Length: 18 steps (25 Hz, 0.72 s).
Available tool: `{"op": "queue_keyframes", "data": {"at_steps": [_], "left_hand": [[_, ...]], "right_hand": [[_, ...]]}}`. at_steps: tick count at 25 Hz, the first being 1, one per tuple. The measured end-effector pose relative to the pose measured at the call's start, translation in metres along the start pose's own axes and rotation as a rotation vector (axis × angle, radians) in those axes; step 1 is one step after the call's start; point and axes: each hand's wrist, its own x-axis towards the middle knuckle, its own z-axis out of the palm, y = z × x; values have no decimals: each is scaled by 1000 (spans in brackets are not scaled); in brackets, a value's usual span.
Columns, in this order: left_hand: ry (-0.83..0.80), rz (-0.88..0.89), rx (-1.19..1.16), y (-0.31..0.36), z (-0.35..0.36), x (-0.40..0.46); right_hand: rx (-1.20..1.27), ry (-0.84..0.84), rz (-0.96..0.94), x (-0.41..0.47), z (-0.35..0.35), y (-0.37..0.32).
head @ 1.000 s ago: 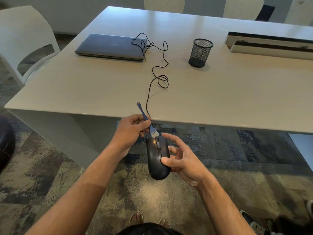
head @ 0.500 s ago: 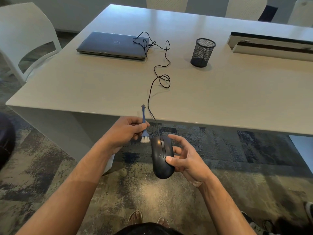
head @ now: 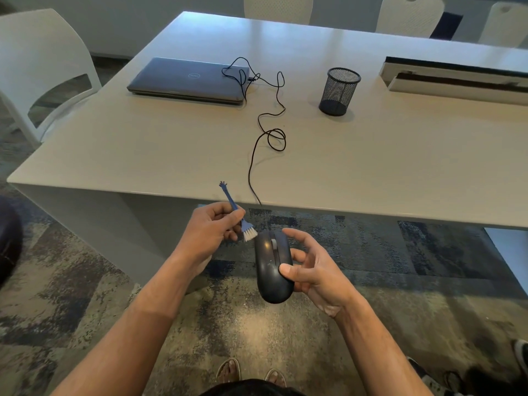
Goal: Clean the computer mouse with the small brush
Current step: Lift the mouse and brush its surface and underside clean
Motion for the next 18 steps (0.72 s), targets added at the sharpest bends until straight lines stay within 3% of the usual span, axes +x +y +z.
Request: {"op": "queue_keyframes", "data": {"at_steps": [6, 13, 18], "left_hand": [[-45, 85, 175, 11, 13, 7], [-192, -41, 248, 7, -8, 7], [-36, 19, 75, 3, -9, 8]], "right_hand": [[-95, -54, 14, 3, 8, -3], [-4, 26, -14, -1, 4, 1], [-35, -3, -3, -2, 3, -3]]}}
